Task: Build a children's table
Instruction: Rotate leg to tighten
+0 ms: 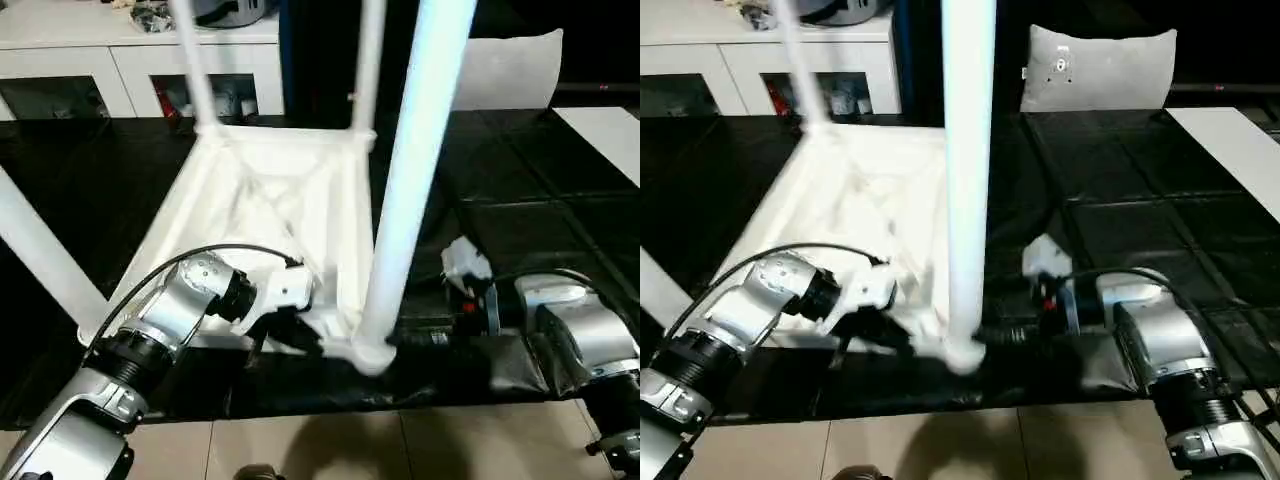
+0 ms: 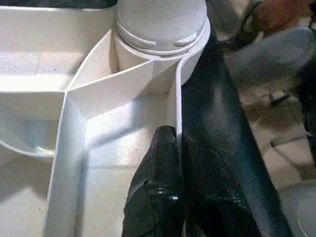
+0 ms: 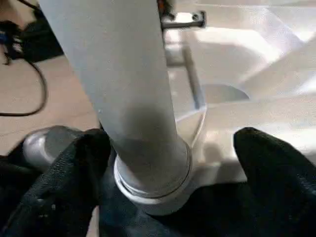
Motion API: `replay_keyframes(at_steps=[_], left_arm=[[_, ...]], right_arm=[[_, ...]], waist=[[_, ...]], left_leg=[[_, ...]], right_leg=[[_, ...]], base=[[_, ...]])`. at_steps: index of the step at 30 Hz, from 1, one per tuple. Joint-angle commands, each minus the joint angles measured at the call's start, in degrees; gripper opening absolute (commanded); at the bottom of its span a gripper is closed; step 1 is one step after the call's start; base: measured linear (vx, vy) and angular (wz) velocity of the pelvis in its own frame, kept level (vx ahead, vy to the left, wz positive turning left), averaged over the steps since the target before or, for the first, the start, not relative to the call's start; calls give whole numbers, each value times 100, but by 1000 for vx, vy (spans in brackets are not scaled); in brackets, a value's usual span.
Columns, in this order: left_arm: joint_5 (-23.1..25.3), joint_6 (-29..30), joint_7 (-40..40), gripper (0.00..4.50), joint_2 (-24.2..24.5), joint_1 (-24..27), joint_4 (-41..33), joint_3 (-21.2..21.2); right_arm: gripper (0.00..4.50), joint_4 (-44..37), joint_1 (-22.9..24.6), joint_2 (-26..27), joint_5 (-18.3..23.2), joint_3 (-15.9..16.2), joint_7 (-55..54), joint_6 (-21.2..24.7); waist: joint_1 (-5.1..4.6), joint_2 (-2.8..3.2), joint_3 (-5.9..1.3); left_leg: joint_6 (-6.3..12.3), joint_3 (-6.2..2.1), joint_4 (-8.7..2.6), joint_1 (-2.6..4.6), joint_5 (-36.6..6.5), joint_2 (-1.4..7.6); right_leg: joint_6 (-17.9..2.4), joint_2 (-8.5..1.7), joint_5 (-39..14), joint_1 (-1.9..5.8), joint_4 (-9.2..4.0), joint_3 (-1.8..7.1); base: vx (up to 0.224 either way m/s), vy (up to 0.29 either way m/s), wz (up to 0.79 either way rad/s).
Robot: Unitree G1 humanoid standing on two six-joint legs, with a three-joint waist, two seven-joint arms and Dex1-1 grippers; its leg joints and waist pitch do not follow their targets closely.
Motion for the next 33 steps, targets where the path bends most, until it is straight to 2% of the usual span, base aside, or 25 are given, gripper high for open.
replay_keyframes(at_steps=[1, 8, 13, 20, 25, 26, 27, 28, 31, 33], left_arm=[[-16, -151, -292, 0, -34, -140, -231, -203], [-5, -207, -308, 0, -55, -171, -170, -213], [9, -250, -333, 0, -54, -181, -139, -208], [10, -243, -318, 0, -55, -183, -128, -208], [-85, 86, -99, 0, -169, -130, -193, -87], [-105, 245, 20, 0, -229, -121, -223, -44], [-108, 433, 249, 0, -337, -133, -226, 27], [-103, 516, 379, 0, -398, -145, -216, 66], [-88, 982, 1162, 0, -789, -210, -185, 297], [-71, 1169, 1507, 0, -975, -236, -168, 383]], right_arm=[[402, -30, -109, -34, 139, 84, 182, -6], [341, 40, -150, 52, 190, 158, 396, 68], [300, 113, -188, 79, 222, 209, 490, 68], [248, 104, -172, 138, 230, 274, 560, 146], [213, -211, 9, 338, 518, 185, 370, 580], [208, -284, 58, 425, 544, 145, 196, 641], [204, -308, 78, 553, 513, 98, -117, 719], [202, -303, 77, 616, 487, 77, -286, 762], [200, -85, -42, 1126, 195, -126, -1498, 726], [198, 18, -125, 1338, 86, -226, -1998, 763]], waist=[[-65, -77, -393], [-58, -87, -409], [-57, -88, -418], [-57, -89, -410], [-52, -80, -417], [-51, -65, -420], [-64, -74, -410], [-67, -71, -397], [-141, -76, -354], [-305, -70, -349]], left_leg=[[388, -120, -411, 26, -502, 337], [384, -116, -400, -1, -411, 317], [383, -128, -402, 2, -392, 339], [359, -114, -402, 8, -431, 314], [337, -121, -400, 6, -403, 326], [319, -122, -402, 7, -403, 323], [286, -121, -408, 12, -416, 326], [269, -120, -409, 14, -467, 317], [127, -90, -379, 73, -743, 221], [90, -123, -357, 56, -965, 223]], right_leg=[[253, -513, -2265, 365, -505, 483], [280, -510, -2204, 376, -490, 478], [289, -509, -2176, 374, -484, 478], [374, -496, -2308, 368, -514, 466], [356, -501, -2245, 372, -511, 464], [359, -503, -2250, 369, -511, 465], [378, -506, -2308, 364, -529, 462], [396, -500, -2394, 360, -548, 446], [646, -480, -3047, 330, -706, 339], [830, -451, -3224, 361, -797, 206]], base=[[0, 0, 0], [0, 0, 0], [0, 0, 0], [0, 0, 0], [0, 0, 0], [0, 0, 0], [0, 0, 0], [0, 0, 0], [0, 0, 0], [0, 0, 0]])
